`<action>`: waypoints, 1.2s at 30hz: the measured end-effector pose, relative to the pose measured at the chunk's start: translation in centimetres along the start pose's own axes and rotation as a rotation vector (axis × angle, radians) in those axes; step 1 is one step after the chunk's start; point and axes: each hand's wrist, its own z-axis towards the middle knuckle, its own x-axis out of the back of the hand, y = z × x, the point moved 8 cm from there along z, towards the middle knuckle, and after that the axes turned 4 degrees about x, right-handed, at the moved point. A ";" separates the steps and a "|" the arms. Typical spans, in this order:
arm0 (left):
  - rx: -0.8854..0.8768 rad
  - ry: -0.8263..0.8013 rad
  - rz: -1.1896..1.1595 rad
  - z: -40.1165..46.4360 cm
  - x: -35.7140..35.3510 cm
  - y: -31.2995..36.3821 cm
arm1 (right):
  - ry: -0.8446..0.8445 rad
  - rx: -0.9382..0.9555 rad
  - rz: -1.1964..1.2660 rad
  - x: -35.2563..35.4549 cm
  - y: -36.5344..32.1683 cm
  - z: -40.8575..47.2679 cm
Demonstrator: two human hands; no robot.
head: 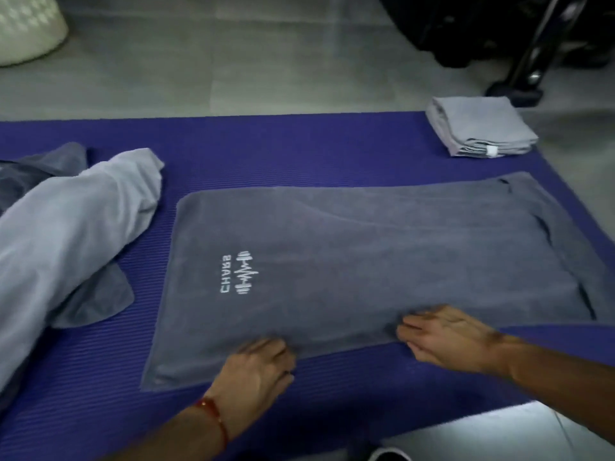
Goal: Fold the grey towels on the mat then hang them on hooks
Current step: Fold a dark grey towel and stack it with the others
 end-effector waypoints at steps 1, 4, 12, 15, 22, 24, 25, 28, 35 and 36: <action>-0.037 -0.025 0.030 0.7 -1.0 1.2 | 0.000 -0.072 -0.003 -0.6 0.6 -1.3; -0.070 -0.002 0.107 2.5 -2.2 2.5 | -0.038 -0.231 -0.013 -2.3 1.6 -3.5; -0.113 -0.203 0.384 3.4 -2.9 2.7 | -0.021 -0.151 -0.245 -1.7 1.5 -1.0; -0.200 -0.158 0.357 3.4 -1.7 3.4 | -0.023 -0.100 -0.208 -2.0 1.0 -1.0; -0.174 -0.049 0.220 1.6 -1.5 4.2 | 0.077 -0.081 -0.125 -1.8 0.1 -3.8; -0.223 -0.056 0.195 1.4 -1.9 4.6 | 0.070 -0.081 -0.091 -2.4 -0.1 -5.0; -0.235 -0.084 0.196 1.5 -2.1 4.7 | 0.074 -0.088 -0.068 -2.6 -0.2 -5.6; -0.216 -0.198 0.188 2.5 -2.7 4.7 | 0.084 -0.218 0.047 -2.4 0.4 -7.4; -0.481 -0.303 0.299 10.3 -2.8 6.9 | 0.129 -1.345 0.380 -6.7 12.9 -22.9; -0.517 -0.283 0.328 11.9 -2.9 7.5 | 0.110 -1.456 0.413 -7.9 14.3 -25.4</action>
